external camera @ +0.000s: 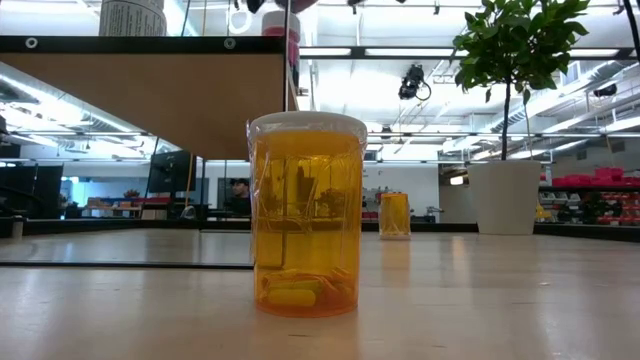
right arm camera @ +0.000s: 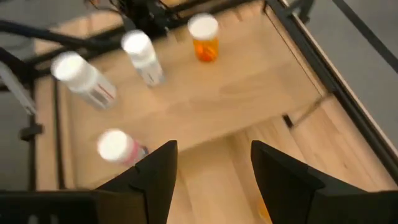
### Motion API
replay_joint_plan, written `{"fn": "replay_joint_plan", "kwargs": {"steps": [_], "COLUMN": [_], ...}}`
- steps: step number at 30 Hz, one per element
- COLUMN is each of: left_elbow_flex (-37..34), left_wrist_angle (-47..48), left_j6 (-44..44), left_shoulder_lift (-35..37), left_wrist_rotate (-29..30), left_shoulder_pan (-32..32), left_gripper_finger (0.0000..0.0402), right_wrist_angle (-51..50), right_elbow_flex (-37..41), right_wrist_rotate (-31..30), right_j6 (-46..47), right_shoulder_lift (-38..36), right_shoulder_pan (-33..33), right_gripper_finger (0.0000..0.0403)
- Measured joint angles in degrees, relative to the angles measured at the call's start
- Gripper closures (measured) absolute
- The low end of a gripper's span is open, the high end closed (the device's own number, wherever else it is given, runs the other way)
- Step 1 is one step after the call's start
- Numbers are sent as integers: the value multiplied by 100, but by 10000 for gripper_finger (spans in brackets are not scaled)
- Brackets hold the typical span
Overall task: Pick and place medicine bottles onto shelf by color
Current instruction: Put the blue pill bottle on the shelf
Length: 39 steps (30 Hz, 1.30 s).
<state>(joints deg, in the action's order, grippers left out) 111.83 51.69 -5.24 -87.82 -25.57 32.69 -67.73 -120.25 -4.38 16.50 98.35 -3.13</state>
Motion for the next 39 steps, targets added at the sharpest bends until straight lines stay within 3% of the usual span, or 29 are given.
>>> {"fn": "replay_joint_plan", "kwargs": {"steps": [11,19,24,33,39], "left_elbow_flex": [0,-217,-1570,-4517,-6393], "left_wrist_angle": [822,654,-325,-3168,-4633], "left_j6": [-351,-393,78,952,1391], "left_shoulder_lift": [616,779,1440,3210,3933], "left_wrist_rotate": [-21,-285,-320,-13,210], "left_shoulder_pan": [456,480,481,656,757], "left_gripper_finger": [246,256,254,249,249], "right_wrist_angle": [-528,-538,-604,-602,-598], "right_elbow_flex": [-2,-4,-7,-7,-9], "right_wrist_rotate": [-279,-310,-312,-333,-334], "right_j6": [-163,-138,7,92,300], "right_shoulder_lift": [-2,-8,-9,-11,-11], "right_shoulder_pan": [-8,-10,3,25,27], "right_gripper_finger": [191,191,191,191,191]}}
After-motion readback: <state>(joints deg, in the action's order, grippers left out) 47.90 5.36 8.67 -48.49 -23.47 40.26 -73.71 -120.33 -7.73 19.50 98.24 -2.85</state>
